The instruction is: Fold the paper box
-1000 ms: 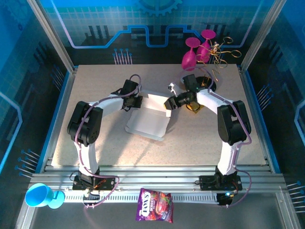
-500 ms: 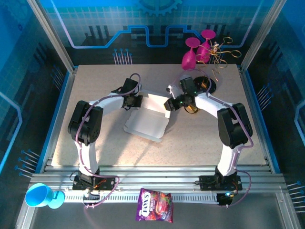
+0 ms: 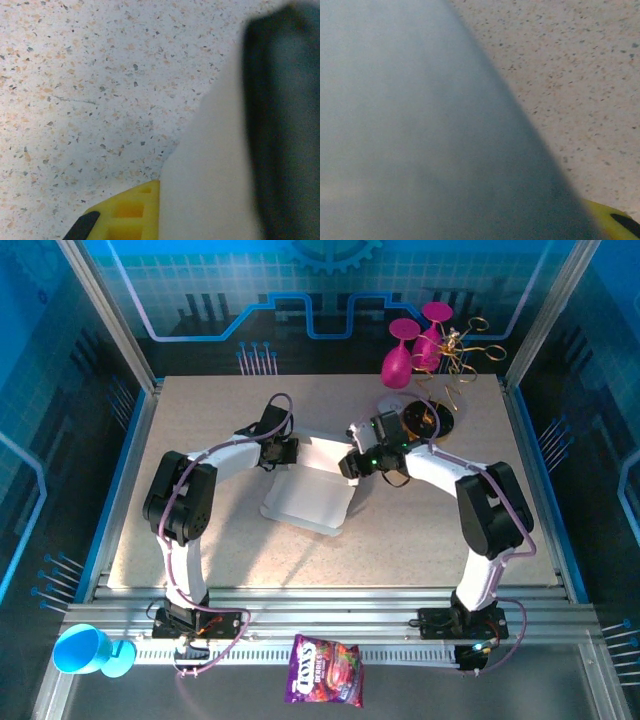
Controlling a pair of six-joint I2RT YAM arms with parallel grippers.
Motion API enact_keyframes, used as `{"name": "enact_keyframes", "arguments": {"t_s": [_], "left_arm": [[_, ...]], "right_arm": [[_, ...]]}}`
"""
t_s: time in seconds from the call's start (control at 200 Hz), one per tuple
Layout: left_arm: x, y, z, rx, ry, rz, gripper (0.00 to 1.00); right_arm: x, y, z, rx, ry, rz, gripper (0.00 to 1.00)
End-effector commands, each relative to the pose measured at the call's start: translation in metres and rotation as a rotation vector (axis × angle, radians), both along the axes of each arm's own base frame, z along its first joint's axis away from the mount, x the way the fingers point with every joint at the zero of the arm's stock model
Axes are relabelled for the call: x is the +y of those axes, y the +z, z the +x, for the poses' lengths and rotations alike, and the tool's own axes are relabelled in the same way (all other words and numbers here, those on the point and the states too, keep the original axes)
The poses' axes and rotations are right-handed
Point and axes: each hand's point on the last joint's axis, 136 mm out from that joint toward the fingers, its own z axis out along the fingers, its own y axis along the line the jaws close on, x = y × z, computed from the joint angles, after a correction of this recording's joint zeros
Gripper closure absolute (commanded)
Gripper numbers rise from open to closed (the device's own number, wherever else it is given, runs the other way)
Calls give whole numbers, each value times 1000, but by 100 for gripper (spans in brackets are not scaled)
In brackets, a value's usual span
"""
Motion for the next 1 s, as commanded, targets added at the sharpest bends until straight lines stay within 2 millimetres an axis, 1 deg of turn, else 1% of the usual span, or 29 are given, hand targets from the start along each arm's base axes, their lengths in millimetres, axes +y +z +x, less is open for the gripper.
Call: {"name": "enact_keyframes", "arguments": {"t_s": [0.0,0.11,0.225,0.48,0.59,0.695,0.755,0.821,0.851,0.921,0.996], "left_arm": [[20,-39,-39,191,50,79,100],[20,-39,-39,193,49,80,100],[19,-39,-37,194,46,81,100],[17,-38,-35,194,45,86,100],[15,-38,-34,194,42,86,100],[14,-38,-34,196,37,88,100],[14,-38,-33,193,33,89,100],[13,-38,-33,192,28,91,100],[13,-37,-33,190,26,93,100],[14,-36,-33,188,21,100,100],[15,-36,-32,188,14,107,100]], "right_arm": [[2,15,-10,0,26,84,51],[4,19,-19,6,57,122,47],[6,28,-25,15,79,160,43],[-2,50,-38,7,85,219,35],[-3,52,-44,12,92,227,34],[-7,49,-45,15,80,225,34],[-10,44,-43,21,65,216,35],[-16,35,-37,25,43,185,36],[-19,34,-33,18,28,174,38],[-30,44,-21,-27,-19,188,43],[-53,58,-6,-92,-109,198,45]]}}
